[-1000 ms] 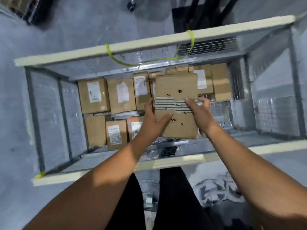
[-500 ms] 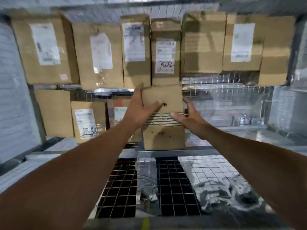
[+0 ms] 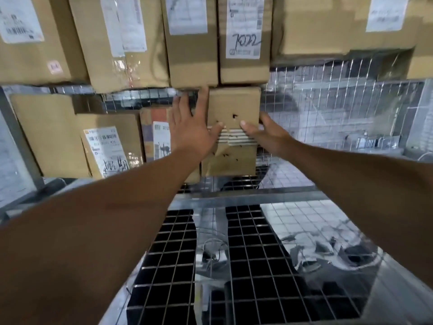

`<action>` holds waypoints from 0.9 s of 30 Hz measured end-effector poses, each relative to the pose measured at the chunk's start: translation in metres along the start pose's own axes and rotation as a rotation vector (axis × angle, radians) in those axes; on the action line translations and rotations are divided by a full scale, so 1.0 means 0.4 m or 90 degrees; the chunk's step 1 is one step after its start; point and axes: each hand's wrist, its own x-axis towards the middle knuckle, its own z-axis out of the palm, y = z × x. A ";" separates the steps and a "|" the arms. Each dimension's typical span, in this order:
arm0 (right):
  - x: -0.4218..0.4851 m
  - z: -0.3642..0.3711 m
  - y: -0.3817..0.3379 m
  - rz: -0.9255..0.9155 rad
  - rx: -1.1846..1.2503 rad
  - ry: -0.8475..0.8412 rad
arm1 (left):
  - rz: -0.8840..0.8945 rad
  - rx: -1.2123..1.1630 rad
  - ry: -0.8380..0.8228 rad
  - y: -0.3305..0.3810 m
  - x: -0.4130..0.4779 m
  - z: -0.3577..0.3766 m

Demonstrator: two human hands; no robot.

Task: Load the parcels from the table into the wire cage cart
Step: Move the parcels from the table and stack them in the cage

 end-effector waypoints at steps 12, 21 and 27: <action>-0.281 -0.058 -0.249 0.044 -0.165 0.152 | 0.062 0.126 -0.066 0.091 -0.158 -0.318; -0.854 -0.030 -0.401 0.036 -0.072 0.459 | 0.340 0.155 -0.073 0.318 -0.462 -0.643; -1.248 0.171 -0.290 0.156 0.162 0.693 | 0.571 0.228 -0.082 0.437 -0.757 -0.723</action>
